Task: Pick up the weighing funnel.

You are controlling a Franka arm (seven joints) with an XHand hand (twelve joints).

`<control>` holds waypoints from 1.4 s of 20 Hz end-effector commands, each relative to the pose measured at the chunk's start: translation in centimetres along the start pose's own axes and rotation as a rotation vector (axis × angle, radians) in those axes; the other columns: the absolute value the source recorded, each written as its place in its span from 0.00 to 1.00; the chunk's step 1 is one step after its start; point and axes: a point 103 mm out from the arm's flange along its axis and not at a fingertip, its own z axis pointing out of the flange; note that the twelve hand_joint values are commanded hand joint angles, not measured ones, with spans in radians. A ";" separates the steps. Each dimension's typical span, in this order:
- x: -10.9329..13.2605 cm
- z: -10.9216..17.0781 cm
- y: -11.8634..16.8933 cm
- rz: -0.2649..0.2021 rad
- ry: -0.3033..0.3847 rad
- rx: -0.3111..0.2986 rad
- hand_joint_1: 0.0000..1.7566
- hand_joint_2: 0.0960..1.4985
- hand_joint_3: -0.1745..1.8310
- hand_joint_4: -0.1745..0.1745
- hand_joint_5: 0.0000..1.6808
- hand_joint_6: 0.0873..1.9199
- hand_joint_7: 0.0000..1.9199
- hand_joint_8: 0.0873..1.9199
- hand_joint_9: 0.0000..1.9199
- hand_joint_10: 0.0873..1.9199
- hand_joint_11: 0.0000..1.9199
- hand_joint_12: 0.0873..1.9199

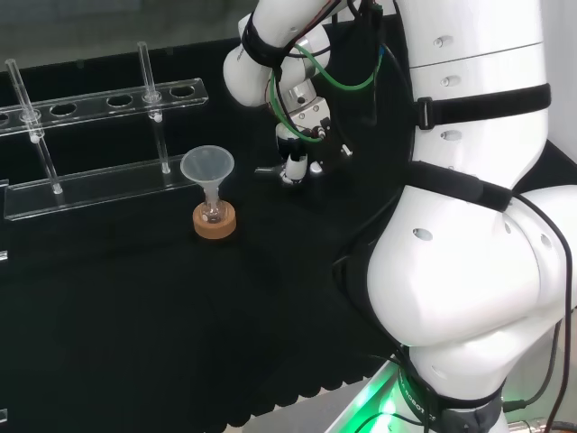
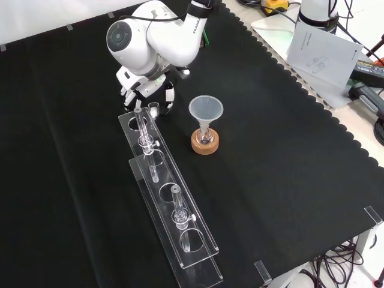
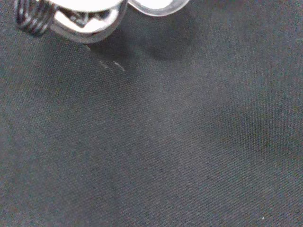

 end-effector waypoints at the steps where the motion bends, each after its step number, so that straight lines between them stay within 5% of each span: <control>1: -0.1 0.0 0.1 0.019 -0.015 0.007 0.63 0.48 0.30 1.00 0.77 0.25 0.22 0.32 0.36 0.26 0.25 0.64; 14: -1.1 -2.8 -1.0 0.017 0.049 -0.042 0.63 0.44 0.36 1.00 0.76 0.29 0.25 0.32 0.40 0.24 0.28 0.62; 28: -4.0 -8.1 -5.4 0.083 -0.022 -0.049 0.63 0.44 0.36 1.00 0.75 0.30 0.25 0.32 0.40 0.23 0.29 0.62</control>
